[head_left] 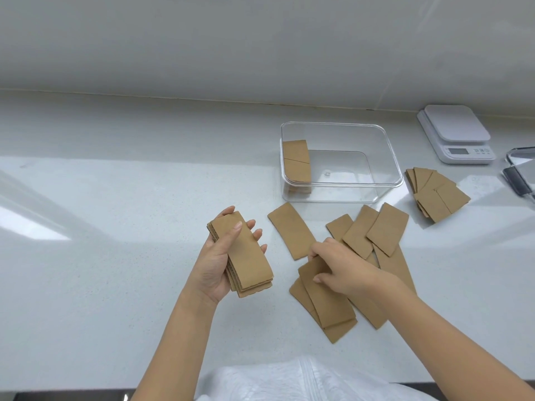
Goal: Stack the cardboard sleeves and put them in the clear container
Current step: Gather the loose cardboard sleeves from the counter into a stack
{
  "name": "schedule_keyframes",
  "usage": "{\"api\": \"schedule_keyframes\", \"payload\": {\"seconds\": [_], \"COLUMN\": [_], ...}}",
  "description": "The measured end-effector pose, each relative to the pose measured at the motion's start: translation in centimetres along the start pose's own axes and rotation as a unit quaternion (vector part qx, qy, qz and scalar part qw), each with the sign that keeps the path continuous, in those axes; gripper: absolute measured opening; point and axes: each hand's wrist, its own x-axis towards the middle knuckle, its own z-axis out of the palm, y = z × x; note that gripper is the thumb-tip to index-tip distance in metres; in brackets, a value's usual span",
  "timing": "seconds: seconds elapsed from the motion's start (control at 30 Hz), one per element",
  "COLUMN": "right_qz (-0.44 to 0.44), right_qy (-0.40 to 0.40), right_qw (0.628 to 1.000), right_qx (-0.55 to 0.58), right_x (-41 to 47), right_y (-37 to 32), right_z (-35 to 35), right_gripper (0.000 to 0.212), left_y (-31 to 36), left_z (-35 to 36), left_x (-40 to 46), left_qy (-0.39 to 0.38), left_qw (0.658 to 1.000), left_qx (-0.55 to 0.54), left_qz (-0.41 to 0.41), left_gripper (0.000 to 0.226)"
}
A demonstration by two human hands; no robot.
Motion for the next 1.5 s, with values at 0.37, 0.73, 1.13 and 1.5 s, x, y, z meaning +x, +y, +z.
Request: {"api": "schedule_keyframes", "payload": {"seconds": [0.37, 0.73, 1.13, 1.5], "right_qz": [0.043, 0.077, -0.008, 0.193], "right_qy": [0.006, 0.119, 0.217, 0.212], "right_qw": [0.986, 0.744, 0.948, 0.956], "right_qx": [0.161, 0.653, 0.233, 0.063], "right_x": [0.0, 1.5, 3.2, 6.9], "right_y": [0.4, -3.5, -8.1, -3.7], "right_z": [-1.1, -4.4, -0.6, 0.9], "right_gripper": [0.027, 0.026, 0.038, 0.064], "left_y": [0.1, -0.8, -1.7, -1.0], "left_z": [-0.2, 0.7, -0.1, -0.5], "left_x": [0.0, 0.1, -0.1, 1.2], "left_qy": [0.007, -0.009, -0.09, 0.079], "left_qw": [1.0, 0.997, 0.981, 0.992], "left_qx": [-0.001, 0.067, 0.049, 0.028], "left_qz": [-0.004, -0.04, -0.164, -0.091], "left_gripper": [0.033, 0.044, 0.047, 0.045]}}
